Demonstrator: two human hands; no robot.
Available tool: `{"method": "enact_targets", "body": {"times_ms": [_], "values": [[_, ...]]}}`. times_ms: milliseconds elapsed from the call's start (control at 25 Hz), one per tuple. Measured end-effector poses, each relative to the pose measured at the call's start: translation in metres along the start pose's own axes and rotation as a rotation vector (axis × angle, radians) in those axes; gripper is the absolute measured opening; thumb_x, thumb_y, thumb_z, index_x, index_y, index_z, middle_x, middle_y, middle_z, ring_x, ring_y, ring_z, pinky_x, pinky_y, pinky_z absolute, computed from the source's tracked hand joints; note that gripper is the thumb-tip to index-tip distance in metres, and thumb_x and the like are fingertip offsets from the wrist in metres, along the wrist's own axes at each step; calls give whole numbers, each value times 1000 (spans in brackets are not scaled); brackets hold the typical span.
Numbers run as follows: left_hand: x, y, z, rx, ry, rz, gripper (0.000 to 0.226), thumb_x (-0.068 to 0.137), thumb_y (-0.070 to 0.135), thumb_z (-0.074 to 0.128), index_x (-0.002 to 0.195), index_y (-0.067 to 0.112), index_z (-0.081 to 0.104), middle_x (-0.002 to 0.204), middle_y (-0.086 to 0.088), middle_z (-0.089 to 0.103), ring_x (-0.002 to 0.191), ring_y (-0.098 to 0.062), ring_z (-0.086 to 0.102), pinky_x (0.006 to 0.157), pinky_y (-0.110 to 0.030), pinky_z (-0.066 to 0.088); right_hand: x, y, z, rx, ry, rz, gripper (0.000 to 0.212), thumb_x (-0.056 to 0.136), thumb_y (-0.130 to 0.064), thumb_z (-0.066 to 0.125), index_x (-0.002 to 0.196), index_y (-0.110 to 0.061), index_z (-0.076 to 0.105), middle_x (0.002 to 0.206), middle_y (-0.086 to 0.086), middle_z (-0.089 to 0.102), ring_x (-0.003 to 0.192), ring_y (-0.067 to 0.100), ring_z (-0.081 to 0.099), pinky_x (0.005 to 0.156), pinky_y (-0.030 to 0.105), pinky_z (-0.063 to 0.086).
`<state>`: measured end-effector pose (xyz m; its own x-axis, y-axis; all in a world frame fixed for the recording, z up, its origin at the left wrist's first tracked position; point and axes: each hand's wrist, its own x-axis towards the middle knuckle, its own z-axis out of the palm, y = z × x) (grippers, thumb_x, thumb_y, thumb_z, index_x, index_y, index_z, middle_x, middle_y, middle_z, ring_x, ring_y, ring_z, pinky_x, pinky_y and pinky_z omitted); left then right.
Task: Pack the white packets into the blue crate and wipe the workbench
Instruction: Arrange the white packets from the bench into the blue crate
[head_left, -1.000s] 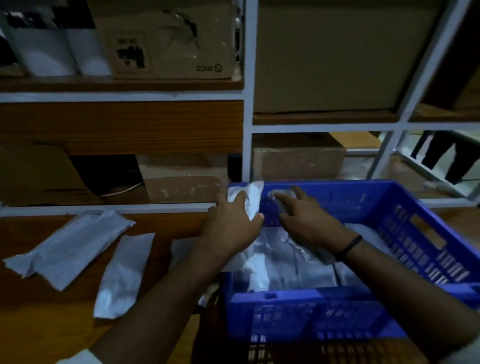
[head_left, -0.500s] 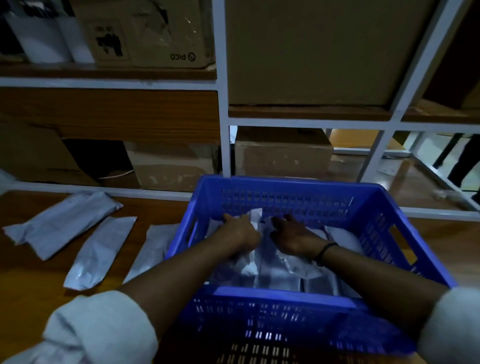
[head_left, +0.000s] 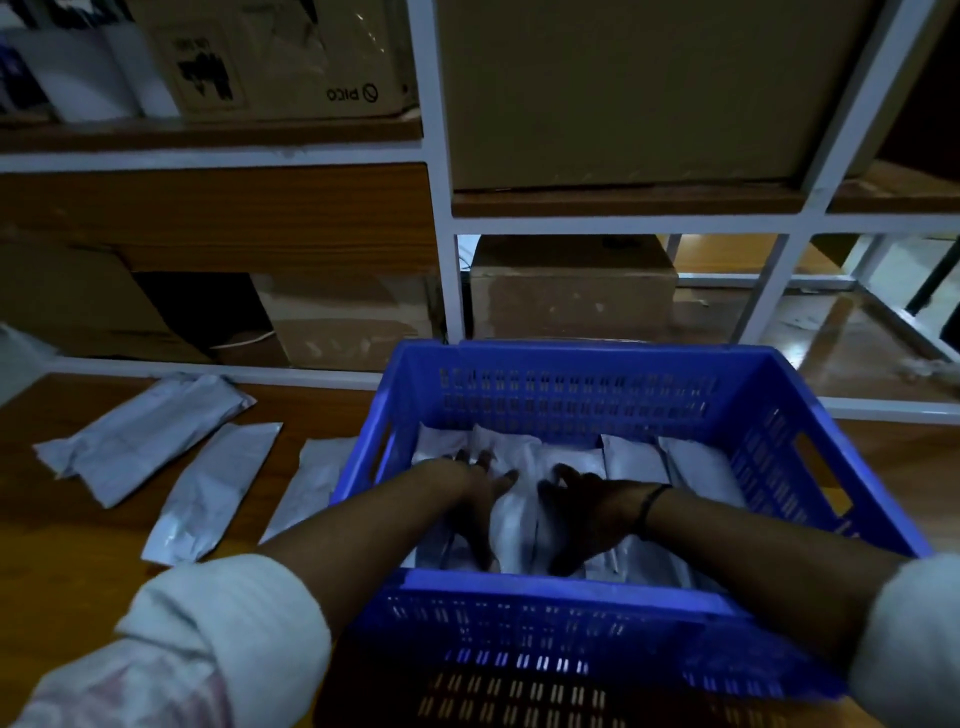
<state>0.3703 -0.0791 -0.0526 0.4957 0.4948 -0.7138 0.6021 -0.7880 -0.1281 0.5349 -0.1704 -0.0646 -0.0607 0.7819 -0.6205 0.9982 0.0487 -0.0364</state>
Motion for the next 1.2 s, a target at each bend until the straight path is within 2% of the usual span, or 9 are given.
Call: {"method": "enact_targets", "body": {"times_ms": [80, 200, 360, 560, 720, 840, 920, 1080, 1200], "values": [[9, 0, 5, -29, 7, -44, 136, 71, 81, 69, 156, 35, -27, 163, -10, -34, 153, -42, -21, 124, -62, 4, 7, 2, 6, -2, 50, 0, 118, 82, -62, 69, 159, -15, -7, 165, 14, -12, 150, 41, 9, 118, 50, 29], [18, 0, 6, -44, 38, -73, 136, 73, 83, 66, 156, 30, -28, 162, -15, -35, 152, -45, -20, 124, -60, 1, 13, 8, 6, 28, 89, 9, 117, 86, -58, 67, 158, -15, -15, 163, 15, -24, 152, 39, -7, 121, 49, 20], [14, -7, 5, -68, 70, 7, 141, 70, 82, 69, 156, 28, -29, 163, -14, -34, 153, -44, -18, 125, -58, 4, 11, 14, 2, 66, 110, 6, 115, 88, -56, 66, 158, -17, -15, 164, 13, -23, 153, 35, -11, 122, 46, 17], [19, -9, 9, 23, 39, 35, 145, 66, 78, 77, 156, 32, -28, 165, -7, -31, 155, -38, -17, 124, -62, 3, 17, 14, 15, 53, 1, 13, 132, 77, -67, 72, 155, -19, -23, 160, 10, -34, 151, 37, -18, 123, 51, 14], [18, -11, 4, -27, 15, 52, 142, 70, 71, 79, 156, 35, -28, 164, -4, -33, 155, -35, -17, 125, -58, 4, 16, 15, 9, 65, 33, 18, 129, 78, -65, 72, 156, -21, -21, 161, 9, -31, 151, 36, -17, 123, 50, 15], [19, -24, 4, -152, 39, 66, 141, 63, 82, 75, 155, 44, -25, 165, 0, -31, 155, -35, -17, 126, -57, 5, 14, 19, 1, 51, 65, 5, 123, 79, -71, 65, 158, -24, -17, 163, 9, -26, 153, 35, -11, 123, 49, 17], [22, -24, 6, -157, 36, 35, 136, 65, 85, 71, 155, 45, -24, 165, 0, -31, 155, -36, -17, 126, -57, 3, 14, 18, 2, 25, 17, 7, 117, 82, -73, 59, 158, -25, -16, 163, 10, -26, 153, 36, -9, 122, 50, 19], [24, -16, 5, -113, 21, 16, 134, 70, 80, 72, 156, 42, -24, 164, -2, -34, 154, -37, -20, 125, -57, 0, 11, 13, 1, -17, -11, 14, 109, 89, -65, 57, 158, -22, -15, 163, 13, -25, 153, 38, -3, 121, 48, 20], [16, -26, 2, -120, 78, 20, 136, 68, 82, 72, 156, 42, -24, 164, -3, -34, 154, -35, -22, 125, -57, -2, 3, 12, -17, -33, 63, 11, 105, 90, -60, 60, 160, -23, -9, 165, 13, -18, 153, 37, 4, 121, 46, 23]]}}
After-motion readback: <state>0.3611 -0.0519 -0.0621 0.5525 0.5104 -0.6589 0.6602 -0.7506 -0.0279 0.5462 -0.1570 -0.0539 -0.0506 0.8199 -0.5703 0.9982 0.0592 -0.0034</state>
